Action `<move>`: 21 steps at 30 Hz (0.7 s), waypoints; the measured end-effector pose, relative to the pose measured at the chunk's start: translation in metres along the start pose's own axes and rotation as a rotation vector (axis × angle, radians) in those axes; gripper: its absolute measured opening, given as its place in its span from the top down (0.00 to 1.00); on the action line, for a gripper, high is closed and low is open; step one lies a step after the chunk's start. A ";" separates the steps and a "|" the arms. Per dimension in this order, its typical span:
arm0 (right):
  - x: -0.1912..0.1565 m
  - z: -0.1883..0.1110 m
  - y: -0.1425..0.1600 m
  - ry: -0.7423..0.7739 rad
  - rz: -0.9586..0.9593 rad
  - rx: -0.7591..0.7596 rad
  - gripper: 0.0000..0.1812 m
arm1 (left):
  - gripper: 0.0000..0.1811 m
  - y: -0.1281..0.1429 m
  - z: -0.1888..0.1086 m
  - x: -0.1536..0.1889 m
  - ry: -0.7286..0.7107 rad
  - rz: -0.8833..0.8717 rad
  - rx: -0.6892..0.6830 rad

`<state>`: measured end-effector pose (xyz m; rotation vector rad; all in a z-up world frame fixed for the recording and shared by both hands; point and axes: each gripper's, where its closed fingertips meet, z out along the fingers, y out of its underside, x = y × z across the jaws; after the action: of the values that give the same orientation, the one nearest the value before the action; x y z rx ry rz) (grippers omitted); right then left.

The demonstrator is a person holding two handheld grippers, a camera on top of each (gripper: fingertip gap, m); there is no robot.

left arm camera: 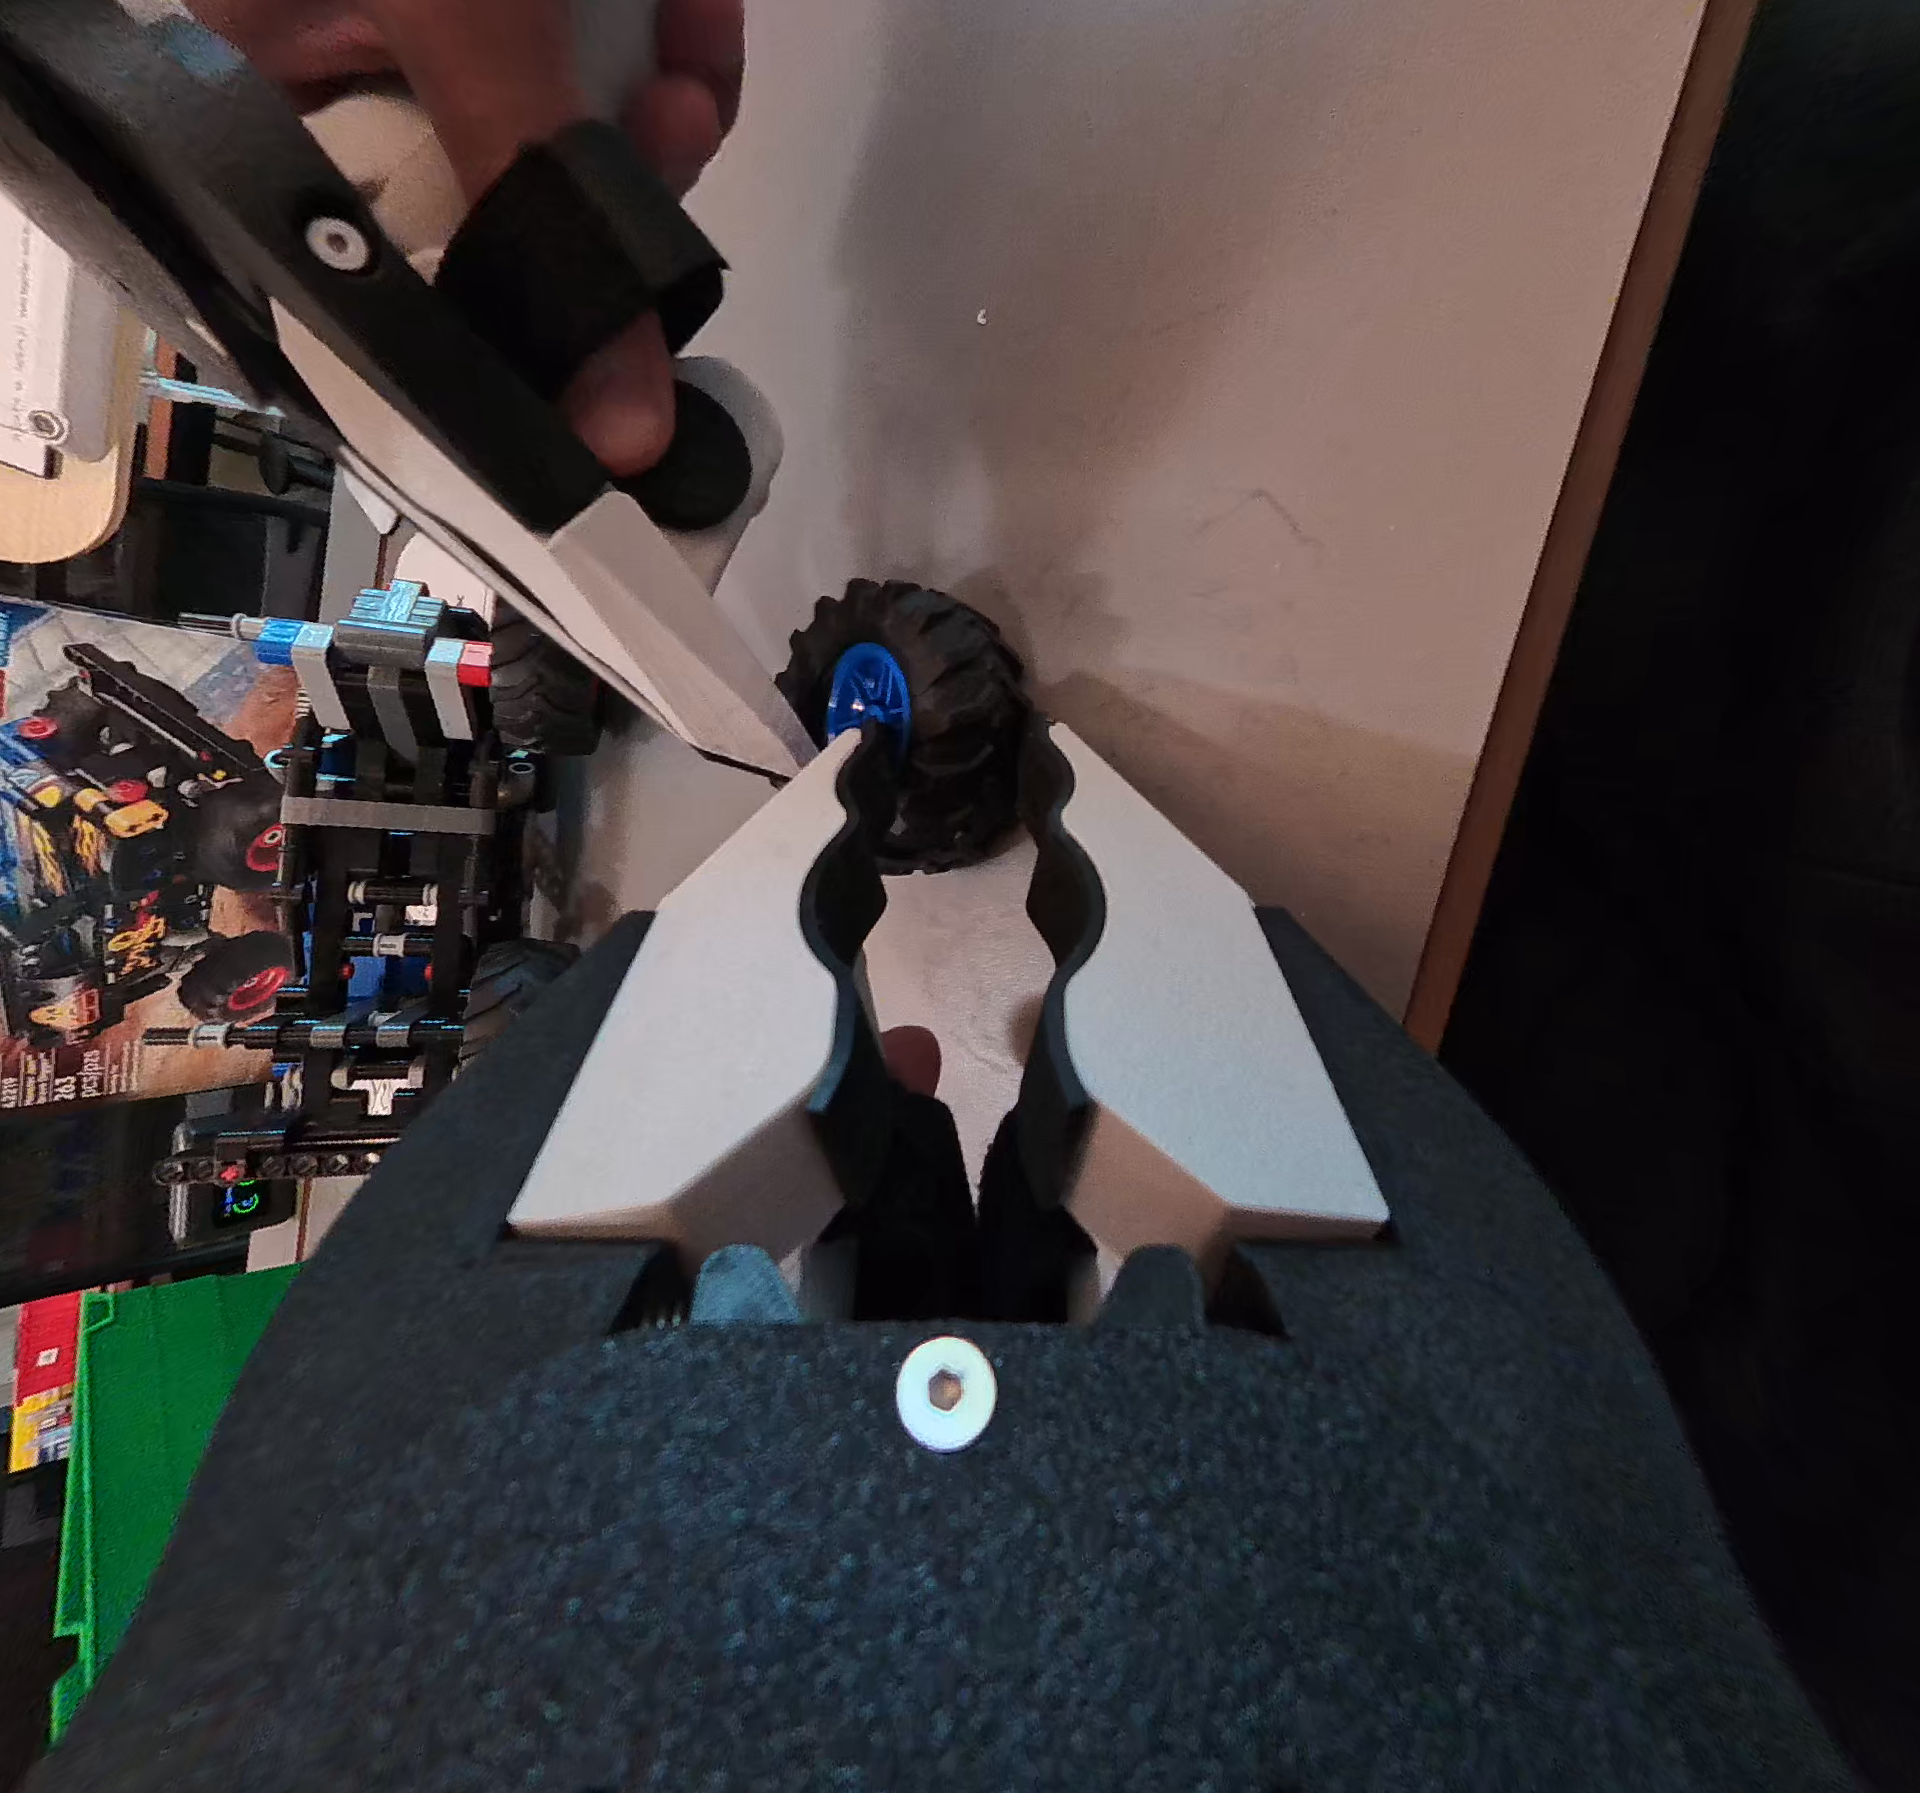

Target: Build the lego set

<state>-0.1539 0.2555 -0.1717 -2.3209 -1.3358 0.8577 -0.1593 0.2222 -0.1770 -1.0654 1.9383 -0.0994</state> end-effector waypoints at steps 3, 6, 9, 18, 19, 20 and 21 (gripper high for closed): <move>0.001 0.001 0.001 -0.002 -0.045 -0.117 0.94 | 0.87 0.000 0.000 0.000 -0.006 0.001 -0.001; 0.001 0.002 0.001 -0.041 -0.071 -0.252 0.94 | 0.87 0.000 0.000 -0.001 -0.006 -0.003 0.001; 0.001 0.002 0.002 -0.064 -0.120 -0.395 0.94 | 0.87 0.000 0.000 -0.001 -0.008 -0.001 0.003; 0.002 0.002 0.002 -0.013 -0.212 -0.588 0.95 | 0.87 -0.001 0.001 -0.001 -0.010 -0.024 0.003; 0.000 0.001 0.001 -0.030 -0.196 -0.545 0.94 | 0.87 -0.001 0.001 -0.001 -0.011 -0.034 0.002; -0.001 -0.001 0.000 -0.045 -0.167 -0.501 0.93 | 0.87 -0.001 0.001 -0.001 -0.016 -0.049 0.001; -0.002 -0.004 -0.001 -0.053 -0.114 -0.466 0.91 | 0.87 -0.001 0.001 -0.001 -0.023 -0.064 0.004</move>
<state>-0.1527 0.2541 -0.1677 -2.5334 -1.8342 0.6252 -0.1574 0.2230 -0.1765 -1.1220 1.8828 -0.1255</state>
